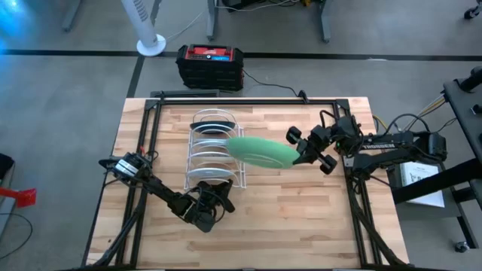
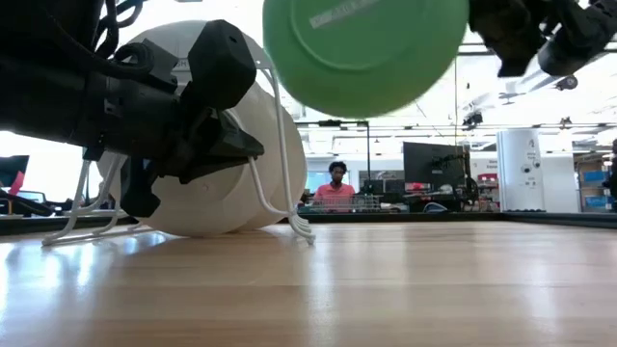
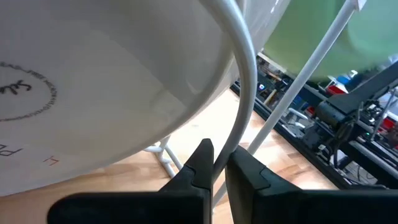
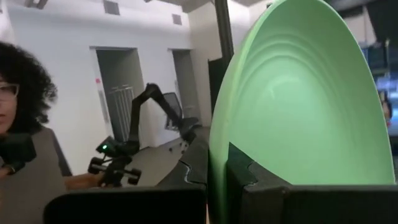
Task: Sort dishes
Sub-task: Put the green plate in the dish rack
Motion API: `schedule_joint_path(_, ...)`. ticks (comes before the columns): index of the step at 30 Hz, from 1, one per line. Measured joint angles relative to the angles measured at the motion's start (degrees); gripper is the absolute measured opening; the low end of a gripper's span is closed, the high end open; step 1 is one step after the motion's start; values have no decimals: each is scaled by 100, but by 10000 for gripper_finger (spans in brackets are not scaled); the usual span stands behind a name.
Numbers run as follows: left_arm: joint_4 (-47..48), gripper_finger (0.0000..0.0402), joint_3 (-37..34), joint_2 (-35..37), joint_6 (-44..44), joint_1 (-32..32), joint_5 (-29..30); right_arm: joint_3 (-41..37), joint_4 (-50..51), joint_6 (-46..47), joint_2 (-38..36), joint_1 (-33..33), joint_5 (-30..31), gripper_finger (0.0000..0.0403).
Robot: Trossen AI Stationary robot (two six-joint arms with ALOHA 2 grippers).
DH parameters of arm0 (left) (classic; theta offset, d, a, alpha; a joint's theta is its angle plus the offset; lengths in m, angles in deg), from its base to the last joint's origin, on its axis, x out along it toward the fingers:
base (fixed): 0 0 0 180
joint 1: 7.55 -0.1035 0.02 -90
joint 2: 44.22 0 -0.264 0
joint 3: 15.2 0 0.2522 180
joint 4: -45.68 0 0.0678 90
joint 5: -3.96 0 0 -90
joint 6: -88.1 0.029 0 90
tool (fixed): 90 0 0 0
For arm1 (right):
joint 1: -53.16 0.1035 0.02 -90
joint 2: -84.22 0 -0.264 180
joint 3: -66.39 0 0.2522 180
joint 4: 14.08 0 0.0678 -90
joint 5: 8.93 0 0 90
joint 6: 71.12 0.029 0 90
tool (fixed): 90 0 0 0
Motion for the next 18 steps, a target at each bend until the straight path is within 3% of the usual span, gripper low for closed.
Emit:
schedule_joint_path(11,2,8,0,2,4,8,-57,855,-2,87,104,-2,-123,0)
schedule_joint_path(18,24,8,2,22,93,22,80,1236,-30,-224,794,61,45,0)
